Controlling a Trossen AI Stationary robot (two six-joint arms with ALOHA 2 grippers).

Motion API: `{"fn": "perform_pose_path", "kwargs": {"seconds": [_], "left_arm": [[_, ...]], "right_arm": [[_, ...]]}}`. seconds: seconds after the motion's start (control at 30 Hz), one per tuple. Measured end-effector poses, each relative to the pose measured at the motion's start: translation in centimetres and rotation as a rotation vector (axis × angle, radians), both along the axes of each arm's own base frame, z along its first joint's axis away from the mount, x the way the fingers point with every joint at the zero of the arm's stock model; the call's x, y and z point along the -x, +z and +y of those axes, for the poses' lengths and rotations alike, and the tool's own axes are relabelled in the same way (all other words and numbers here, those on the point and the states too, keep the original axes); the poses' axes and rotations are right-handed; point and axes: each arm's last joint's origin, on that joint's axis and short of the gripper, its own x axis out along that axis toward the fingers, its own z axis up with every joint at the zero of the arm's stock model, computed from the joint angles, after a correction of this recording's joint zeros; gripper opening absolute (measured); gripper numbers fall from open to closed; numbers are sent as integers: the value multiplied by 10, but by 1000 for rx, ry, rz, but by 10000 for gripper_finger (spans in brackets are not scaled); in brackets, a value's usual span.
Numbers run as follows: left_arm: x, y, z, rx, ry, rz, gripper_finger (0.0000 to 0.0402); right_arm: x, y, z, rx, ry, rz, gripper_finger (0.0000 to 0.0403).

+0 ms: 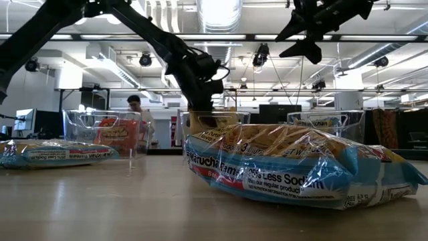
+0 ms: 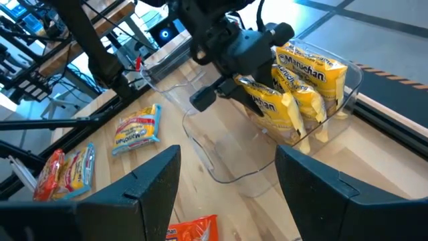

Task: Sort Maruchan noodles
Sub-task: Put the yellow noodle pack into the middle transparent bin

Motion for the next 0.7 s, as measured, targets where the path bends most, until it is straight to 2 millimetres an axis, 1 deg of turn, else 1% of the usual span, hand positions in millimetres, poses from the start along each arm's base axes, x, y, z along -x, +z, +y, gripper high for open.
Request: {"fn": "perform_pose_path", "kwargs": {"seconds": [0.17, 0.5, 0.7], "left_arm": [[0, -4, 2, -6, 24, 16, 117], [0, -4, 2, 10, 34, 9, 170], [0, -3, 3, -21, 52, 19, 178]], "right_arm": [[0, 0, 0, 0, 0, 0, 233], [0, 0, 0, 0, 0, 0, 233], [0, 0, 0, 0, 0, 0, 233]]}}
